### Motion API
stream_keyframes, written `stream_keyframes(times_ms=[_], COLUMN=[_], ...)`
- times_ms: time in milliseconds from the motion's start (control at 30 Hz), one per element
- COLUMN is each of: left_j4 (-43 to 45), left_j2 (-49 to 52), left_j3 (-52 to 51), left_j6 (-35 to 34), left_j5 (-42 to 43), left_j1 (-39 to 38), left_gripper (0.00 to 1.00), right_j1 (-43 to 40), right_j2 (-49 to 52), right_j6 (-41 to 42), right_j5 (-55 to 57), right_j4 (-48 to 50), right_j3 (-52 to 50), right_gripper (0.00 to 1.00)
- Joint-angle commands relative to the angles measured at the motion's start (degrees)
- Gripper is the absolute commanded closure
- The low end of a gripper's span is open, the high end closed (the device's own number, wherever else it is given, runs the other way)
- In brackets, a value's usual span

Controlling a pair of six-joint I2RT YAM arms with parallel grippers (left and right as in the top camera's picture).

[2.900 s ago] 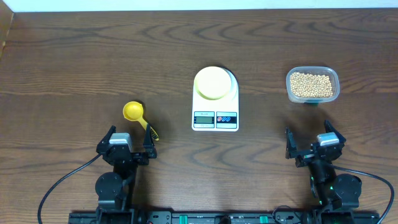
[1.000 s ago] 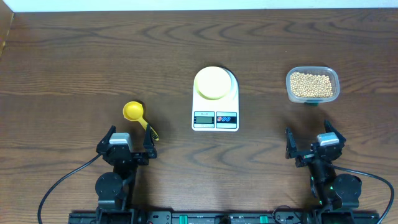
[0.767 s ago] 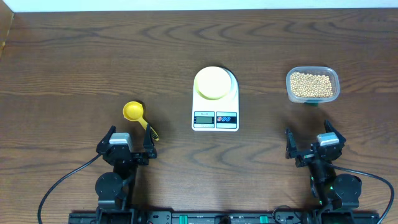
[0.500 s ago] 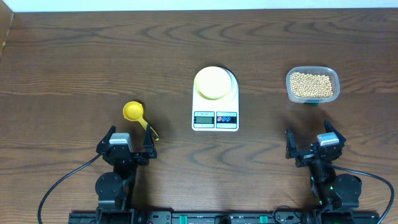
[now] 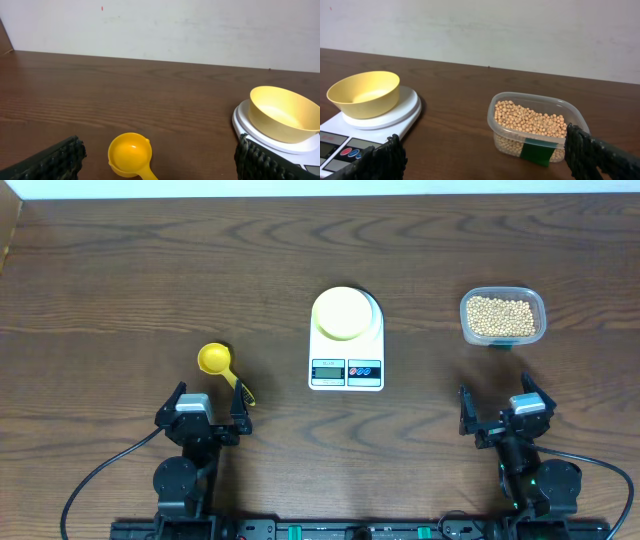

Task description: Scoop item into bowl and weigh 50g on scale

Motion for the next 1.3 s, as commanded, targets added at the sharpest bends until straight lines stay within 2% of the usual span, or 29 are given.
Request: stream_keyframes(times_ms=[0,533,767,867,1033,1100,1267], left_j4=[-0.8,0.3,20.8,22.3,16.3,9.6,-13.4], left_j2=[0.0,0.0,0.0,0.1,3.7,6.9,18.6], left_j3=[-1.7,-1.7,-0.6,3.0,13.4,19.0,37.5], left_j6=[-0.3,-0.3,-0.6,-0.5,-0.5,-0.5,-0.5], left_j5=[-0.1,-0.7,1.9,1.9,1.0,-1.3,-6.8], left_j1=[0.2,0.2,0.2,0.2,0.2,0.2,0.2], left_gripper=[0.02,0.02,0.02,0.02,0.02,0.02,0.02], right_j1=[0.5,0.5,0.5,0.5,0.5,0.5,0.5], right_j2=[-0.1,-0.1,-0.1,-0.1,-0.1,-0.1,-0.1], right_j6=[-0.5,-0.5,-0.5,-0.5,-0.5,-0.5,-0.5], right_j5=[0.0,0.0,0.0,0.0,0.0,0.0,0.0], right_j4=[-0.1,-0.1,-0.1,-0.1,-0.1,-0.1,-0.1], right_j3=[-0.2,-0.2,-0.2,-0.2,-0.2,-0.2,-0.2], right_gripper=[0.01,0.01,0.01,0.01,0.01,0.01,0.01])
